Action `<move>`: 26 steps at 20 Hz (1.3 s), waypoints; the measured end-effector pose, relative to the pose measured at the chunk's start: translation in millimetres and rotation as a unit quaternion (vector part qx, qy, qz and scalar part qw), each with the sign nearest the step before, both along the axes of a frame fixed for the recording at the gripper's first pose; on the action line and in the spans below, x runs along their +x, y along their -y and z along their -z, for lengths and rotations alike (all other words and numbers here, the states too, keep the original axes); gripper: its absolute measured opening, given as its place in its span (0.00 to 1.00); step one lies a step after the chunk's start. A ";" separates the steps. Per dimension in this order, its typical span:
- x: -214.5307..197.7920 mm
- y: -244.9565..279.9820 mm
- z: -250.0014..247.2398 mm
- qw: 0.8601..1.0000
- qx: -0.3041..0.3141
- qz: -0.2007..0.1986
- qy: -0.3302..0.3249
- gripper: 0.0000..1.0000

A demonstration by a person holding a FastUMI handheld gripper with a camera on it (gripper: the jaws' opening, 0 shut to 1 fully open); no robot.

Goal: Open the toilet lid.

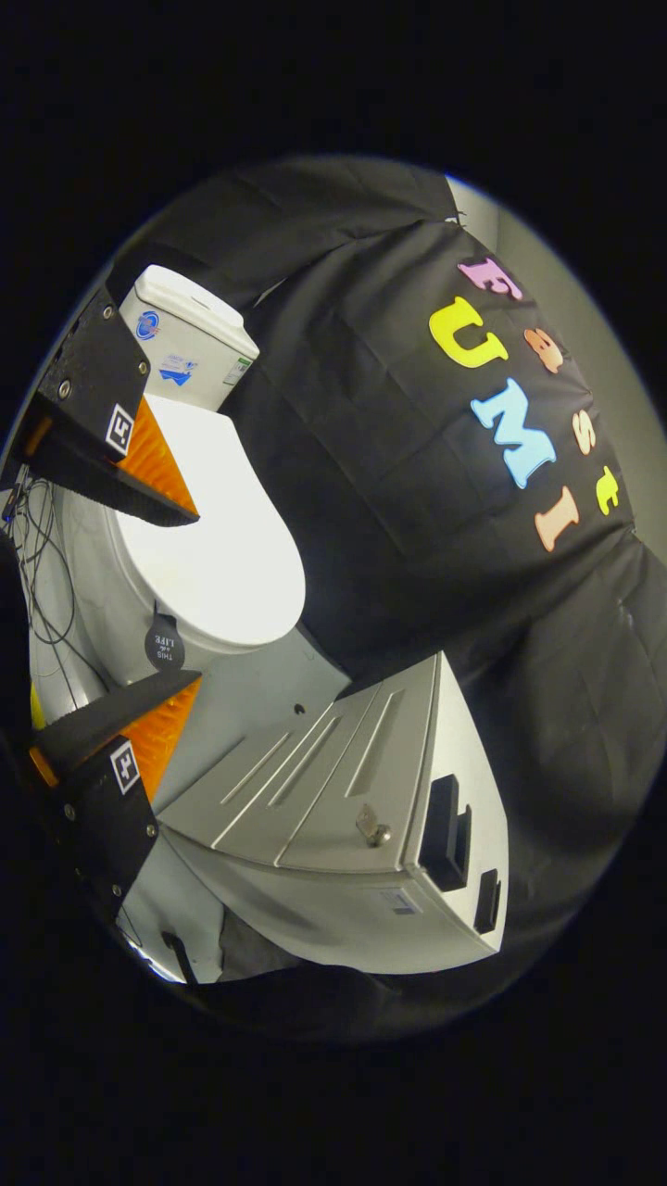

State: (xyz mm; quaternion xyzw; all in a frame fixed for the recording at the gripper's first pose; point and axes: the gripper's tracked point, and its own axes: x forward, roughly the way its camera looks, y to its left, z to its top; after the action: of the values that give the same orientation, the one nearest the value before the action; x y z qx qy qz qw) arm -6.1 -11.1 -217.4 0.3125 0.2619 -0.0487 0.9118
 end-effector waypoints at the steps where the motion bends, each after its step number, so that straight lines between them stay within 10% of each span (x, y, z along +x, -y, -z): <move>1: -4.4 1.5 5.7 1.000 0.015 0.007 -0.009 0.96; 15: 9.1 -5.3 82.7 0.986 0.101 0.048 -0.124 0.94; 26: 28.1 -5.4 116.6 0.975 0.160 0.093 -0.120 0.66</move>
State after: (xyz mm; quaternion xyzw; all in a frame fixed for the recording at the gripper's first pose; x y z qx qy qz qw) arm 22.0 -5.6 -334.0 0.4692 0.3437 -0.1277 0.8034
